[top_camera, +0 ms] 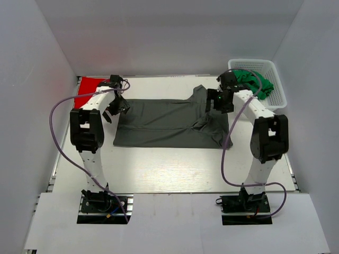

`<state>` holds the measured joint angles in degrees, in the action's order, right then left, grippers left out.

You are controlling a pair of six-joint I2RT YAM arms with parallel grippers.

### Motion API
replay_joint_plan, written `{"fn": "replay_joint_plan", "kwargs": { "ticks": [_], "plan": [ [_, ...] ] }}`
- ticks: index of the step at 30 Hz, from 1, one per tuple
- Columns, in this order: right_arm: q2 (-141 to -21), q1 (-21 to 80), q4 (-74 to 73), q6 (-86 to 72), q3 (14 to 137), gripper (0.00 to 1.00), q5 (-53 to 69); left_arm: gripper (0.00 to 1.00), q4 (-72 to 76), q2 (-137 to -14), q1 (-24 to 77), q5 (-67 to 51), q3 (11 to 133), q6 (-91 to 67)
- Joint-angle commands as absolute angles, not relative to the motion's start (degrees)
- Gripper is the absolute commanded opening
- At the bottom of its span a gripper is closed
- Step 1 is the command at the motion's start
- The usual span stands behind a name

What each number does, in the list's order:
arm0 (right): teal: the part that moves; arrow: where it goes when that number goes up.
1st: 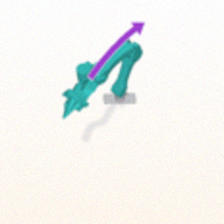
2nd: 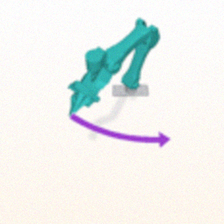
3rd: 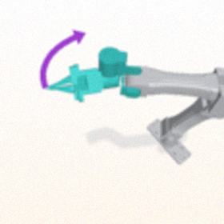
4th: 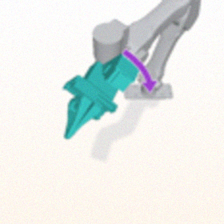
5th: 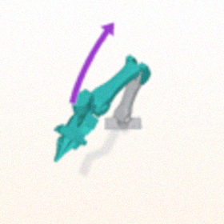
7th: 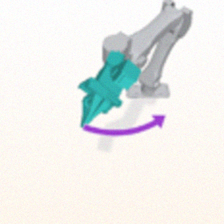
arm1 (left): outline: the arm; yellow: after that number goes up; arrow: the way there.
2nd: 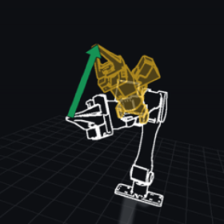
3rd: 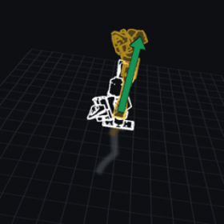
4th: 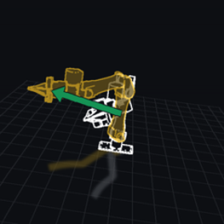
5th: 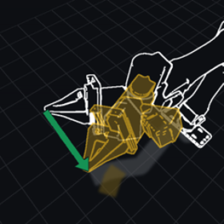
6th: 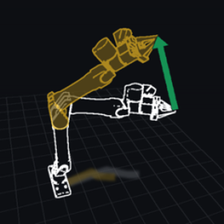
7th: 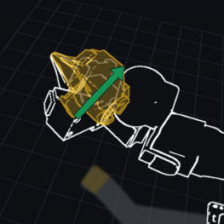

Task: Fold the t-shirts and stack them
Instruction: Fold the flattened tshirt in 1/3 of the way

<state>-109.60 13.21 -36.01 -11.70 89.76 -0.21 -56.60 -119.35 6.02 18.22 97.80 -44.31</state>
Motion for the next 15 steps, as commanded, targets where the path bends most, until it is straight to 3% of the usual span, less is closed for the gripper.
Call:
{"fn": "replay_joint_plan", "kwargs": {
  "ticks": [1, 4, 9, 10, 11, 12, 15],
  "plan": [
    [-99.07, 13.27, -33.76, -11.42, 82.55, 0.90, 4.29, 1.00, -55.47, -111.82, 7.02, 17.58, 94.32, -41.84],
    [-90.98, 13.19, -31.56, -13.09, 71.30, 0.90, 5.72, 1.00, -51.88, -108.91, 7.56, 11.46, 89.40, -40.26],
    [-84.20, 12.83, -29.01, -13.36, 58.55, 0.90, -3.60, 1.00, -43.60, -103.89, 7.56, 3.96, 77.71, -38.77],
    [-84.37, 12.57, -27.79, -12.14, 58.10, 0.81, -4.04, 1.00, -42.55, -103.89, 8.17, 2.56, 76.04, -38.76],
    [-84.72, 12.57, -26.03, -11.87, 57.66, 0.81, -3.96, 1.00, -42.02, -103.89, 8.17, 2.55, 75.42, -38.76],
    [-86.03, 12.57, -25.75, -10.39, 57.05, 0.67, -3.35, 1.00, -42.01, -103.89, 8.17, 1.77, 74.80, -38.76],
    [-89.45, 12.22, -26.28, -9.76, 57.83, 0.63, -4.21, 1.00, -40.35, -104.50, 8.70, 1.14, 73.57, -38.23]
  ]
}}
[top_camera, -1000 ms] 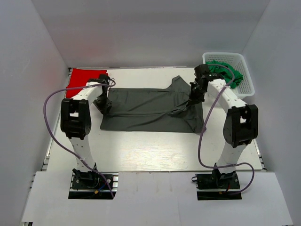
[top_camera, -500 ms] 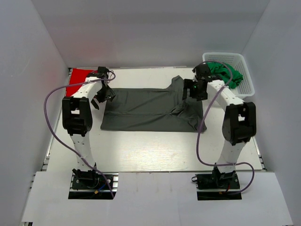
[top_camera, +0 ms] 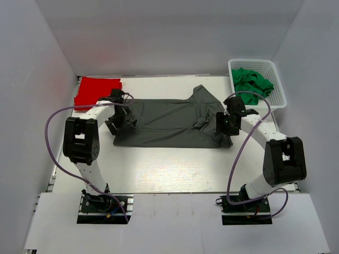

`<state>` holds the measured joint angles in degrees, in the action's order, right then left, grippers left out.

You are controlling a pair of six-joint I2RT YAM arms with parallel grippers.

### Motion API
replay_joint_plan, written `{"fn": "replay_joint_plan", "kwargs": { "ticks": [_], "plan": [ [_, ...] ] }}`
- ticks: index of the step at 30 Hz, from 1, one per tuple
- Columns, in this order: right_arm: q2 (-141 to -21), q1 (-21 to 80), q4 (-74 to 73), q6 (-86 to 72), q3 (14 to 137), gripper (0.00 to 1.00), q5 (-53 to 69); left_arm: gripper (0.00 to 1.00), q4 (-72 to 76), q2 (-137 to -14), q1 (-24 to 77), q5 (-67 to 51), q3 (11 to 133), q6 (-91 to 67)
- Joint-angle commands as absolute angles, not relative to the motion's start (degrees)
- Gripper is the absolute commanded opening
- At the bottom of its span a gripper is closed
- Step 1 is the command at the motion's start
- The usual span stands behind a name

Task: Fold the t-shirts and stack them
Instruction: Fold the flattened tshirt in 1/3 of the way

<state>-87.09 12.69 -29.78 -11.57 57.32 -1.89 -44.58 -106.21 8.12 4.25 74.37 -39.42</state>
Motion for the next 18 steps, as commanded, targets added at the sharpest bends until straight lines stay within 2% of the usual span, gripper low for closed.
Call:
{"fn": "replay_joint_plan", "kwargs": {
  "ticks": [1, 7, 8, 9, 18],
  "plan": [
    [-89.99, 11.96, -26.28, -9.67, 57.92, 0.63, -4.65, 1.00, -40.34, -104.50, 8.70, 0.53, 72.96, -38.23],
    [-91.85, 10.72, -26.89, -9.93, 56.87, 0.63, -9.76, 1.00, -38.94, -105.73, 8.70, 1.14, 71.02, -38.23],
    [-91.67, 10.55, -26.98, -9.93, 56.78, 0.59, -9.49, 1.00, -38.94, -106.25, 8.70, 1.66, 71.02, -38.23],
    [-91.67, 10.37, -27.33, -9.76, 56.60, 0.48, -9.23, 1.00, -38.94, -106.26, 8.70, 2.37, 70.49, -38.23],
    [-90.00, 9.58, -29.44, -7.82, 55.64, 0.46, -1.85, 1.00, -39.46, -107.31, 8.70, 4.13, 68.82, -38.76]
  ]
}}
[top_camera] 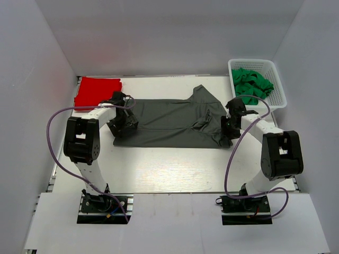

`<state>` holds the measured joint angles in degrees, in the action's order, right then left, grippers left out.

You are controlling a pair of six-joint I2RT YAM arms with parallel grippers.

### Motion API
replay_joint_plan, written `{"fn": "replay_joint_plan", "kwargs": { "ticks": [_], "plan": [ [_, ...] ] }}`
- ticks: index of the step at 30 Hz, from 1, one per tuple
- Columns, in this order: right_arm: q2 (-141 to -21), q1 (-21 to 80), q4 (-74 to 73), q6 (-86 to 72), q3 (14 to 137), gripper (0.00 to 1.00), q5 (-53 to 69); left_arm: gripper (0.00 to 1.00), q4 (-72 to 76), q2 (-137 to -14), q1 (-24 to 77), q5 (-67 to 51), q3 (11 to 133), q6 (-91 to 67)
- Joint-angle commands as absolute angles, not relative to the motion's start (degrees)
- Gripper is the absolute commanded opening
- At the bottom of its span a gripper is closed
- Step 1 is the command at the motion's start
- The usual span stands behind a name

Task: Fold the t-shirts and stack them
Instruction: Fold the flattened tshirt in 1/3 of the way

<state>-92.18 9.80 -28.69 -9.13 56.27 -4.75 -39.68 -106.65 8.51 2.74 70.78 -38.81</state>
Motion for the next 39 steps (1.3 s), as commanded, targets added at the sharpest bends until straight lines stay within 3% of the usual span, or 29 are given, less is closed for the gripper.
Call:
{"fn": "replay_joint_plan", "kwargs": {
  "ticks": [1, 4, 5, 8, 12, 22, 27, 28, 36, 39],
  "plan": [
    [-89.91, 9.49, -29.36, -7.56, 55.55, 0.46, -0.54, 1.00, -39.46, -107.31, 8.70, 4.13, 68.82, -38.76],
    [-90.09, 9.32, -29.09, -7.21, 54.32, 0.39, 1.49, 1.00, -40.08, -107.84, 8.70, 5.45, 68.82, -38.76],
    [-90.35, 9.23, -29.18, -7.82, 53.62, 0.29, 0.97, 1.00, -40.60, -107.84, 8.70, 5.97, 68.82, -38.76],
    [-89.83, 8.53, -29.36, -9.23, 53.53, 0.17, -2.37, 1.00, -40.61, -107.84, 8.70, 7.20, 68.82, -38.76],
    [-87.28, 7.65, -29.97, -9.94, 54.57, 0.07, -5.09, 1.00, -41.13, -107.84, 8.70, 8.35, 68.82, -38.76],
    [-87.18, 5.36, -34.28, -7.91, 55.20, 0.07, -3.69, 1.00, -41.13, -108.37, 8.70, 10.02, 68.29, -38.76],
    [-89.38, 4.66, -31.03, -8.26, 53.97, 0.20, -2.28, 1.00, -41.13, -108.90, 8.70, 9.41, 68.82, -38.76],
    [-90.43, 4.48, -29.11, -8.35, 54.49, 0.28, -1.94, 1.00, -41.13, -108.90, 8.70, 9.40, 68.82, -38.76],
    [-92.73, 5.10, -26.27, -8.17, 58.88, 0.32, -2.55, 1.00, -42.27, -107.67, 8.70, 8.26, 69.96, -38.23],
    [-89.22, 5.19, -26.37, -8.52, 59.77, 0.46, 2.86, 1.00, -42.28, -105.30, 8.70, 7.65, 69.96, -37.71]
  ]
}}
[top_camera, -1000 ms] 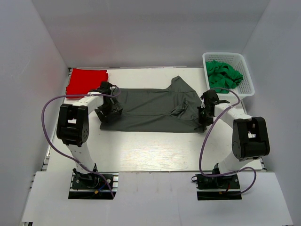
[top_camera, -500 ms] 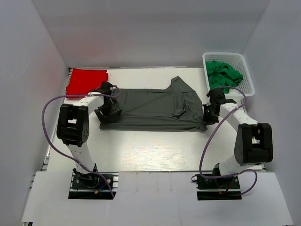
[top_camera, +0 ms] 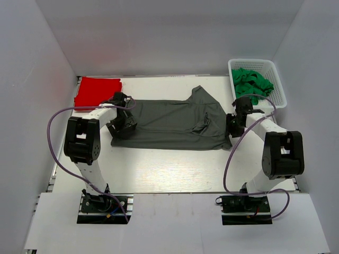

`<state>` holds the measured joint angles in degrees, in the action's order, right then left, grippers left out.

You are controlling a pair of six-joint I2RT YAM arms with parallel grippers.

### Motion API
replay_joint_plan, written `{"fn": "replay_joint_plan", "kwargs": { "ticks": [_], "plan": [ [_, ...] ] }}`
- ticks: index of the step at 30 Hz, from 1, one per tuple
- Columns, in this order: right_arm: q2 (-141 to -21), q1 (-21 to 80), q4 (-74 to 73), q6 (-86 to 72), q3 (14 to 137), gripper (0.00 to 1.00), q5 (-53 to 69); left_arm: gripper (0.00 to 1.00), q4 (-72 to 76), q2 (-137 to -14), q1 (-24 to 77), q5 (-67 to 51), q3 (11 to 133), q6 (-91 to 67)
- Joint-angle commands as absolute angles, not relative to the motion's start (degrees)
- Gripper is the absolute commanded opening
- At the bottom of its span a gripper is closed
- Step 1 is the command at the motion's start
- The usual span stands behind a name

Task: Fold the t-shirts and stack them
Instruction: Fold the flattened tshirt in 1/3 of the way

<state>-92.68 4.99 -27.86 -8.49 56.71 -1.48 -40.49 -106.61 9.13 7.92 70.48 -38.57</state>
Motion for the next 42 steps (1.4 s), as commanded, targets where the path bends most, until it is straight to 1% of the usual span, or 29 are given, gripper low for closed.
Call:
{"fn": "replay_joint_plan", "kwargs": {
  "ticks": [1, 2, 3, 4, 6, 7, 10, 12, 16, 21, 24, 27, 28, 29, 30, 31, 32, 34, 35, 37, 39, 42],
  "plan": [
    [-87.12, 5.36, -24.71, -9.22, 58.98, 0.67, 4.29, 1.00, -42.28, -104.34, 8.70, 7.04, 69.96, -37.71],
    [-85.45, 5.27, -23.91, -9.40, 58.63, 0.83, 7.70, 1.00, -42.28, -104.33, 8.70, 7.03, 69.96, -37.71],
    [-84.82, 5.36, -23.30, -9.84, 58.01, 0.90, 11.56, 1.00, -41.75, -103.54, 8.70, 7.03, 69.96, -37.71],
    [-84.29, 5.36, -22.25, -11.67, 56.88, 0.90, 15.95, 1.00, -41.75, -103.54, 8.70, 6.42, 69.96, -37.71],
    [-83.67, 5.62, -18.39, -13.00, 54.85, 0.90, 20.46, 1.00, -41.23, -103.01, 8.70, 5.54, 69.96, -37.71],
    [-83.58, 5.89, -15.85, -15.27, 53.10, 0.90, 25.09, 1.00, -41.22, -103.01, 8.70, 4.23, 69.96, -37.71],
    [-85.59, 6.41, -11.78, -17.31, 50.36, 0.90, 28.99, 1.00, -40.61, -103.01, 8.70, 3.00, 69.96, -37.71],
    [-87.87, 6.50, -9.77, -18.28, 48.96, 0.90, 30.14, 1.00, -39.99, -103.01, 8.70, 2.46, 69.26, -37.71],
    [-88.68, 6.15, -7.12, -19.51, 45.10, 0.90, 30.32, 1.00, -39.99, -104.06, 8.70, 1.23, 68.12, -38.23],
    [-89.65, 5.54, -5.71, -22.23, 39.47, 0.90, 25.93, 1.00, -39.99, -103.45, 8.70, 1.76, 65.13, -38.85],
    [-89.91, 5.45, -5.45, -23.55, 36.31, 0.90, 27.86, 1.00, -39.99, -102.31, 8.70, 1.76, 62.76, -39.37],
    [-86.58, 5.71, -6.67, -25.22, 32.53, 0.90, 26.29, 1.00, -41.39, -99.76, 8.70, 3.33, 59.59, -39.99],
    [-82.74, 5.71, -9.73, -25.40, 29.82, 0.90, 25.50, 1.00, -42.09, -98.89, 8.70, 3.34, 57.68, -39.99],
    [-81.31, 5.80, -11.23, -25.75, 29.10, 0.90, 24.18, 1.00, -42.80, -97.92, 8.70, 4.47, 56.53, -40.69],
    [-79.73, 5.89, -14.56, -26.45, 27.70, 0.90, 20.43, 1.00, -44.63, -95.91, 8.70, 6.48, 54.43, -41.22],
    [-74.15, 5.89, -16.42, -26.72, 26.99, 0.90, 19.17, 1.00, -45.78, -95.02, 8.70, 7.03, 53.53, -41.74],
    [-72.35, 5.98, -22.27, -27.15, 25.85, 0.90, 18.20, 1.00, -46.92, -94.05, 8.70, 7.55, 52.74, -42.53],
    [-67.25, 6.06, -25.74, -28.47, 25.14, 0.90, 16.70, 1.00, -49.30, -90.55, 8.70, 7.56, 50.46, -43.24],
    [-62.62, 6.06, -29.41, -28.65, 24.01, 0.90, 17.22, 1.00, -49.31, -89.14, 8.70, 6.69, 48.97, -43.24],
    [-60.30, 6.24, -31.54, -28.65, 23.64, 0.90, 18.28, 1.00, -50.53, -86.32, 8.70, 5.46, 48.43, -43.24],
    [-57.13, 6.68, -34.89, -27.78, 25.83, 0.90, 18.54, 1.00, -51.15, -82.10, 8.70, 4.31, 49.12, -43.24],
    [-55.46, 7.12, -35.86, -25.14, 32.77, 0.90, 17.58, 1.00, -50.54, -79.10, 8.70, 5.62, 52.37, -42.11]
  ]
}}
